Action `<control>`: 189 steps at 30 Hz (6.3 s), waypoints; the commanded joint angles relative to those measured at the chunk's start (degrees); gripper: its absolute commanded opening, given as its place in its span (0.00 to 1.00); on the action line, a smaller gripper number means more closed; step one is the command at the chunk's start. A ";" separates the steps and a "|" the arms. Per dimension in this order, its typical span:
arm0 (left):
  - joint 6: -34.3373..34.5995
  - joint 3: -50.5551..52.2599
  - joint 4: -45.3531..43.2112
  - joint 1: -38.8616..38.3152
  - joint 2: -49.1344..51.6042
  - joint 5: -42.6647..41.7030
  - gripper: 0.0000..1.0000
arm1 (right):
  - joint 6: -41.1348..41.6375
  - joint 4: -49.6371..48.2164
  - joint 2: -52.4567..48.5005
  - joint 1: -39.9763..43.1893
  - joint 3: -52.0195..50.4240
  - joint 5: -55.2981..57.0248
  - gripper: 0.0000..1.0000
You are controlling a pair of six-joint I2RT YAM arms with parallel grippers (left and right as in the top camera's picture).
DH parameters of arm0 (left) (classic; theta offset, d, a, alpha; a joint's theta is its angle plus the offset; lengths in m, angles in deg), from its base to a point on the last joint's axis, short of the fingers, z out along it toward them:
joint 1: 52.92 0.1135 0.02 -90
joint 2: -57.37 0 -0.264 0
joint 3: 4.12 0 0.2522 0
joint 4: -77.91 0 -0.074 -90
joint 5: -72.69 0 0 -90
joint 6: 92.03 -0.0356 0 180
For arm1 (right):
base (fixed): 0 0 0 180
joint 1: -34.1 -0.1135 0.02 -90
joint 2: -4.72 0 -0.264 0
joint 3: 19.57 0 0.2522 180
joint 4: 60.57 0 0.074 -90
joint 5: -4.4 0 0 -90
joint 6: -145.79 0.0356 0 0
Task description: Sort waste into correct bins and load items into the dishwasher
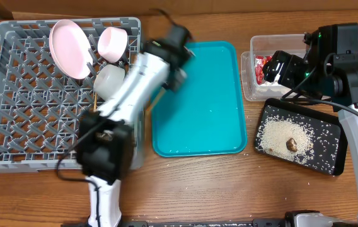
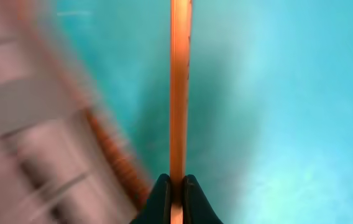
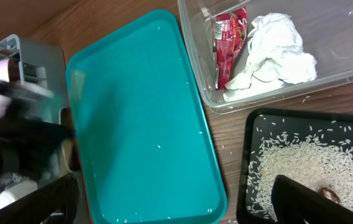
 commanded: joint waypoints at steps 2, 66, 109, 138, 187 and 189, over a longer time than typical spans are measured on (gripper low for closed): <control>19.02 -8.90 6.58 6.62 -9.05 2.80 0.04 | 0.00 -0.28 -0.28 0.15 0.70 -0.04 1.00; 26.05 -13.53 3.63 21.99 -18.99 -12.09 1.00 | -0.09 1.40 -0.09 0.15 0.72 0.07 1.00; 26.05 -13.53 3.65 21.75 -18.99 -12.11 1.00 | -18.01 -64.30 83.12 5.22 -91.08 4.79 1.00; 23.91 -13.49 8.98 21.79 -19.80 -4.52 1.00 | -18.03 -64.28 83.06 4.04 -91.08 4.85 1.00; 2.05 107.14 -56.59 25.40 -120.52 -7.37 1.00 | -18.03 -64.28 83.06 4.04 -91.08 4.85 1.00; 2.03 107.14 -56.68 25.35 -120.67 -7.58 1.00 | -18.01 -64.28 83.06 4.04 -91.08 4.85 1.00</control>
